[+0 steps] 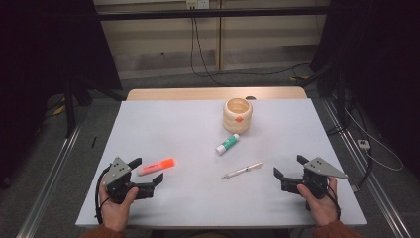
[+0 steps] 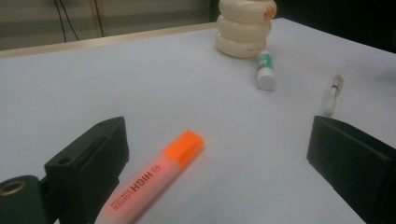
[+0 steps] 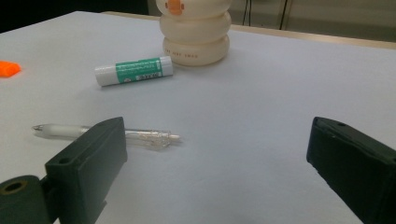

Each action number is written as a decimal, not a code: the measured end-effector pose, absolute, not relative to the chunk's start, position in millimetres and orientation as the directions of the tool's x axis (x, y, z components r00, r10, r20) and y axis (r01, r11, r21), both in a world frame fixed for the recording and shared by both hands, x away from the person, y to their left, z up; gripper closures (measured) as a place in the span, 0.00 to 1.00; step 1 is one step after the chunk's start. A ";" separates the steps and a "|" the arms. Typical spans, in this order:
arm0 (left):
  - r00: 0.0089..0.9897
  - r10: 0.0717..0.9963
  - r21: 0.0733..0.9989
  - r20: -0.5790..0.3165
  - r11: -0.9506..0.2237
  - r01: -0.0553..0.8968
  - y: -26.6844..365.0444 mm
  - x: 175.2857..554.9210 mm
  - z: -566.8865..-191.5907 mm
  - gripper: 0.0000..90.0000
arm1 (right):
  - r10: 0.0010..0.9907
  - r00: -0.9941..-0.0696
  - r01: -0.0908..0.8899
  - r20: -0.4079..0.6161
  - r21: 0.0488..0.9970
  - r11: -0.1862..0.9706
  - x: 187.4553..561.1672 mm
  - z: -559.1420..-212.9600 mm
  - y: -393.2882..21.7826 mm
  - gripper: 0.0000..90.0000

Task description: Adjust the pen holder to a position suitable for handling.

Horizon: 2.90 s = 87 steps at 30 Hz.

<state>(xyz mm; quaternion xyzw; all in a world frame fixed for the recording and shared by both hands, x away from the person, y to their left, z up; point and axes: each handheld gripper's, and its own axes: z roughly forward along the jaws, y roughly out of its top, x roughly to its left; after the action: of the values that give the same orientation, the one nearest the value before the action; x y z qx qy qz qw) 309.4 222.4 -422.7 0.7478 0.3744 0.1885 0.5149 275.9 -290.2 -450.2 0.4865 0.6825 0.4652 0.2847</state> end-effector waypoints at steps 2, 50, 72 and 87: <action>0.649 0.754 0.912 -0.105 -0.188 0.365 223.5 310.3 -422.0 0.06 | 0.928 -0.366 0.400 0.065 0.912 0.093 276.2 -450.4 -290.4 0.06; 0.622 0.774 0.910 -0.117 -0.167 0.380 220.5 320.5 -420.9 0.07 | 0.905 -0.418 0.380 0.084 0.921 0.090 339.5 -420.5 -276.7 0.07; 0.621 0.775 0.910 -0.117 -0.166 0.379 220.6 318.8 -421.7 0.07 | 0.885 -0.463 0.380 0.059 0.915 0.138 403.9 -396.0 -257.5 0.07; 0.630 0.768 0.908 -0.117 -0.174 0.381 221.1 320.1 -422.9 0.07 | 0.877 -0.479 0.382 0.034 0.908 0.173 441.3 -383.9 -241.6 0.14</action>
<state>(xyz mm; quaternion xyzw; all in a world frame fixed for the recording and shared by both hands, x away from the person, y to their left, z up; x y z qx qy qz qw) 320.1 221.1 -422.9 0.7424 0.3868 0.1887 0.5134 441.3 -241.6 -383.9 0.4376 0.7194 0.4711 0.2628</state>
